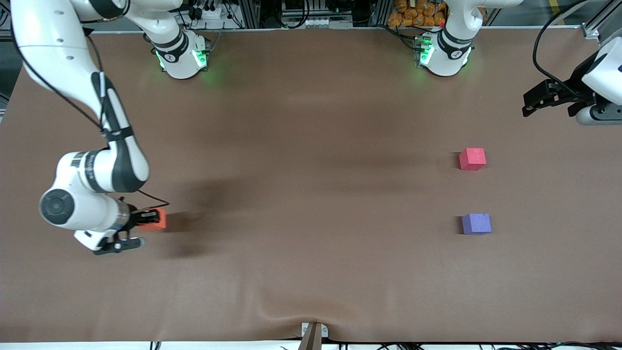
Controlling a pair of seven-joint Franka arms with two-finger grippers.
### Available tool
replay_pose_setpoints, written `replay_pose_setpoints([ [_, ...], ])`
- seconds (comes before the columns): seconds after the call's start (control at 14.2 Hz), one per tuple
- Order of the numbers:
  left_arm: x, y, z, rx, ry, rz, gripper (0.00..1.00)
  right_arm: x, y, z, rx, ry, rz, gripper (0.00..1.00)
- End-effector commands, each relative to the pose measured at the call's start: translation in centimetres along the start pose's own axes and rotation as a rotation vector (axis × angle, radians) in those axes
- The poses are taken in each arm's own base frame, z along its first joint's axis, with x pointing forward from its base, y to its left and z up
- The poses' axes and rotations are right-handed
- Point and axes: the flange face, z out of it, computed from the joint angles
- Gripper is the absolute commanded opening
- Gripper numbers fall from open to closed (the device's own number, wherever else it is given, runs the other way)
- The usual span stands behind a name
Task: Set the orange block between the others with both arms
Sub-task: 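Carry the orange cube to mid-table while the left gripper approaches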
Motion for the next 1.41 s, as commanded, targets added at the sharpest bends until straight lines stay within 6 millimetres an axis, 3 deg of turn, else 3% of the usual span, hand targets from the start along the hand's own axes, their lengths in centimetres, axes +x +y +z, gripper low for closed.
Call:
replay_pose_setpoints([
  [0.0,0.2,0.4,0.2,0.021,-0.017,0.014,1.00,1.3,-7.8,0.3,0.031,0.001,-0.071,0.00],
  [0.35,1.9,1.3,3.0,0.013,-0.070,0.028,1.00,2.2,-23.4,1.3,0.019,0.020,-0.056,0.00],
  [0.49,2.5,2.4,4.3,0.017,-0.092,0.045,1.00,1.8,-29.7,2.0,0.020,0.038,-0.009,0.00],
  [0.71,4.1,3.8,7.4,0.024,-0.137,0.063,1.00,0.4,-37.7,3.3,0.052,0.087,0.046,0.00],
  [0.85,5.0,4.1,9.9,0.025,-0.157,0.063,1.00,-0.3,-40.9,4.2,0.095,0.085,0.113,0.00],
  [1.06,5.1,6.1,10.9,0.025,-0.142,0.085,1.00,-0.5,-45.3,5.2,0.131,0.086,0.276,0.00],
  [1.13,5.5,6.6,11.6,0.025,-0.143,0.091,1.00,-0.4,-46.2,5.8,0.133,0.088,0.306,0.00],
  [1.34,6.9,6.8,13.7,0.022,-0.139,0.094,1.00,-0.4,-46.4,6.8,0.122,0.084,0.302,0.00],
])
